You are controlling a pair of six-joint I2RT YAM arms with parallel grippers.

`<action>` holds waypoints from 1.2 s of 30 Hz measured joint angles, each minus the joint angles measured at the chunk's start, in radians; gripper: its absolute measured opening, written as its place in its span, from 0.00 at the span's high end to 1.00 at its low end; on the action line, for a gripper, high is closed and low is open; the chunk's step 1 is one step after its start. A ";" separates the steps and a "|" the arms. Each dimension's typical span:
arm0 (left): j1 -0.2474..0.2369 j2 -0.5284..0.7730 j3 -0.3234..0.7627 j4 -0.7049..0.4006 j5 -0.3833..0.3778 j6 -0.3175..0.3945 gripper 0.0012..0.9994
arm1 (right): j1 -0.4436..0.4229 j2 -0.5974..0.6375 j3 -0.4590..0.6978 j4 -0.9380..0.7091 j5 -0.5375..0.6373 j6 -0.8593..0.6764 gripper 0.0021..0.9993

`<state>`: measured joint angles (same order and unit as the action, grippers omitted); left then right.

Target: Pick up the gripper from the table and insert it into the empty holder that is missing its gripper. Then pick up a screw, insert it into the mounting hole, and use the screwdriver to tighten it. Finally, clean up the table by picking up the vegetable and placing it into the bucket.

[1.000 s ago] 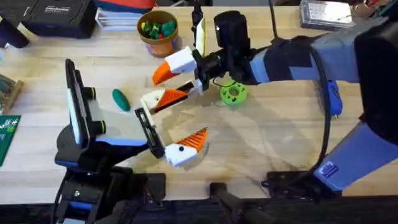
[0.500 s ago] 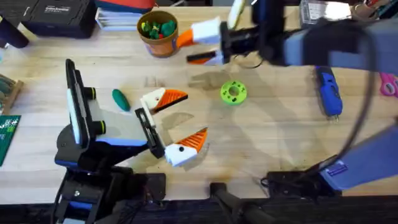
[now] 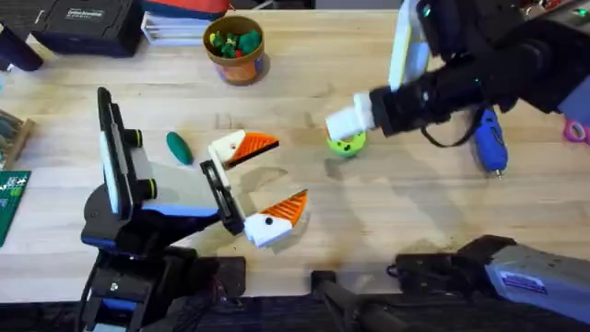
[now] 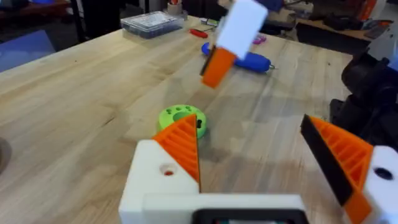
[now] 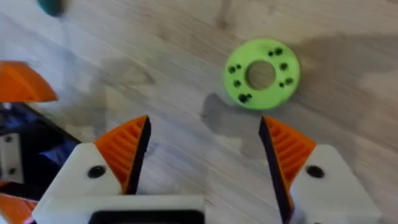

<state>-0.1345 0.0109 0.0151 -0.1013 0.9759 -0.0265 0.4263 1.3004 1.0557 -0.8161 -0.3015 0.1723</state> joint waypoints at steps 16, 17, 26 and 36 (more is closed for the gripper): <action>0.000 0.000 0.000 0.000 0.000 0.000 0.01 | 0.057 0.185 0.000 -0.029 0.182 -0.047 0.37; 0.000 0.000 0.000 0.000 0.000 0.000 0.01 | 0.068 0.198 0.000 -0.018 0.182 -0.047 0.39; 0.000 0.000 0.000 0.000 0.000 0.000 0.01 | 0.115 0.274 0.000 0.029 0.250 -0.046 0.52; 0.000 0.000 0.000 0.000 0.000 0.000 0.01 | 0.120 0.294 0.000 0.060 0.283 -0.045 0.58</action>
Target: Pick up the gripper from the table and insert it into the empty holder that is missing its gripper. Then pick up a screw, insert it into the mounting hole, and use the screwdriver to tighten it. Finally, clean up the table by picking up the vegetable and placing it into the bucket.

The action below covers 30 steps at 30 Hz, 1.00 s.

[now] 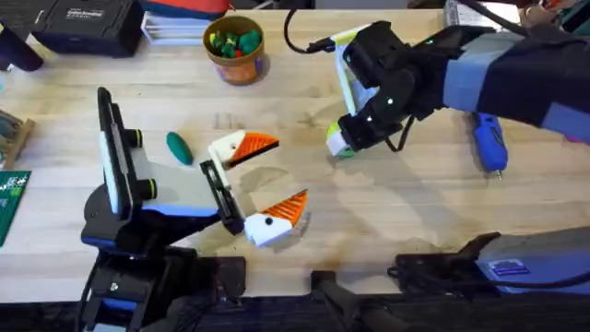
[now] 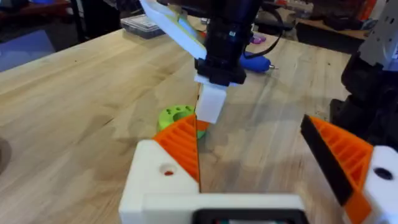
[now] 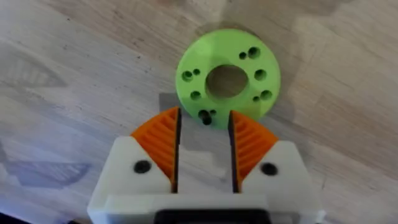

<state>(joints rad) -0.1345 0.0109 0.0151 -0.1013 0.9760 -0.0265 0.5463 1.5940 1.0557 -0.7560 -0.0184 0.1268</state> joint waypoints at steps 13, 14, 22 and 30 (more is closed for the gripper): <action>0.000 0.000 0.000 0.000 0.000 0.000 0.01 | 0.030 0.025 0.003 0.003 0.028 0.000 0.94; 0.000 0.000 0.000 0.000 0.000 0.000 0.01 | 0.030 0.025 0.003 0.003 0.032 0.000 0.95; 0.000 0.000 0.000 0.000 0.000 0.000 0.01 | 0.030 0.025 0.003 0.003 0.049 0.000 0.99; 0.000 0.000 0.000 0.000 0.000 0.000 0.01 | 0.030 0.025 0.004 -0.001 0.053 0.000 0.99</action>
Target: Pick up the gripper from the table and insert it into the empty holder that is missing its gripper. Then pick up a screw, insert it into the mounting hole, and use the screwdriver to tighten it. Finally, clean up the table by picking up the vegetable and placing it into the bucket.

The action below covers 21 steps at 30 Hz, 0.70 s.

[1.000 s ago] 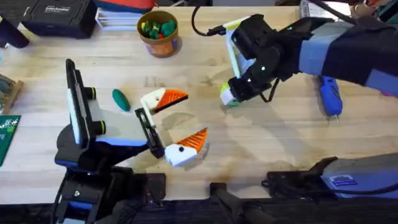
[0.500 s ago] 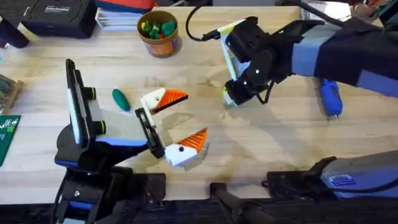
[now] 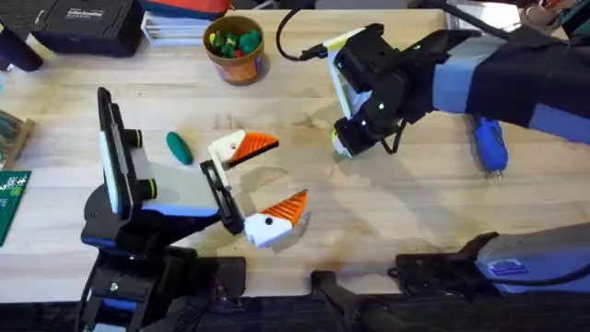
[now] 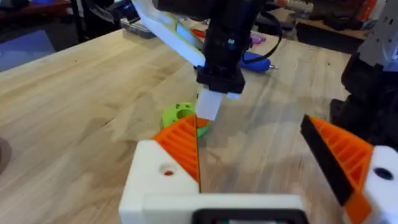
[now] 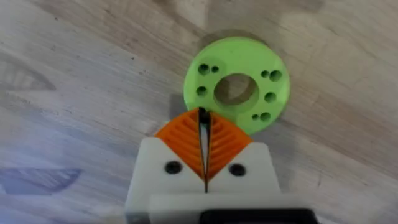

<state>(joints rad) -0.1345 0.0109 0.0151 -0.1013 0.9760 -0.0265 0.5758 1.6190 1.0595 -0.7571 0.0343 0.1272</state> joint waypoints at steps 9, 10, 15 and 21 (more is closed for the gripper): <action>0.000 0.000 0.000 0.000 0.000 0.000 0.01 | 0.000 0.000 0.067 -0.103 0.006 -0.001 0.99; 0.000 0.000 0.000 0.000 0.000 0.000 0.01 | 0.000 0.000 0.084 -0.113 0.006 -0.001 0.99; 0.000 0.000 0.000 0.000 0.000 0.000 0.01 | 0.000 0.000 0.187 -0.215 0.006 -0.010 0.99; 0.000 0.000 0.000 0.000 0.000 0.000 0.01 | 0.000 0.000 0.344 -0.323 -0.040 -0.080 0.99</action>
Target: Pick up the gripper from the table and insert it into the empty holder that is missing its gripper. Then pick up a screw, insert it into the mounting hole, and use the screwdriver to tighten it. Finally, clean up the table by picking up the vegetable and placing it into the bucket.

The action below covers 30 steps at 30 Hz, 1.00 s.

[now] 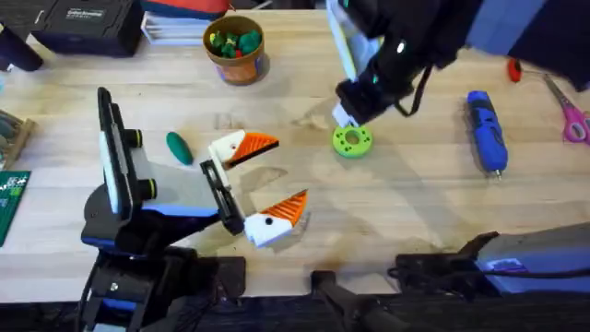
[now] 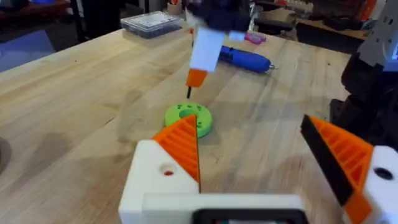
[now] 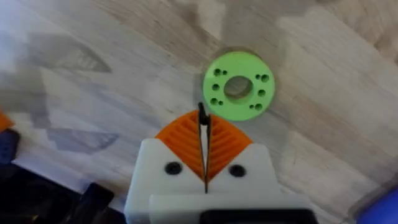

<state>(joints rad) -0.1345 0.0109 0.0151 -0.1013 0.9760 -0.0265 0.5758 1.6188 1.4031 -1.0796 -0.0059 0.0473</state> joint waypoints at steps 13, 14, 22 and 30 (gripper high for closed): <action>0.000 0.000 0.000 0.000 0.000 0.000 0.01 | 0.073 0.072 0.463 -0.193 -0.180 -0.063 1.00; 0.000 0.000 0.000 0.000 0.000 0.000 0.01 | 0.089 0.097 0.506 -0.218 -0.183 -0.069 1.00; 0.000 0.000 0.000 0.000 0.000 0.000 0.01 | 0.242 0.198 0.620 -0.253 -0.195 -0.098 1.00; 0.000 0.000 0.000 0.000 0.000 0.000 0.01 | 0.333 0.208 0.625 -0.239 -0.199 -0.116 1.00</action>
<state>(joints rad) -0.1345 0.0109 0.0151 -0.1013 0.9764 -0.0265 0.9091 1.8267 2.0285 -1.3189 -0.2046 -0.0686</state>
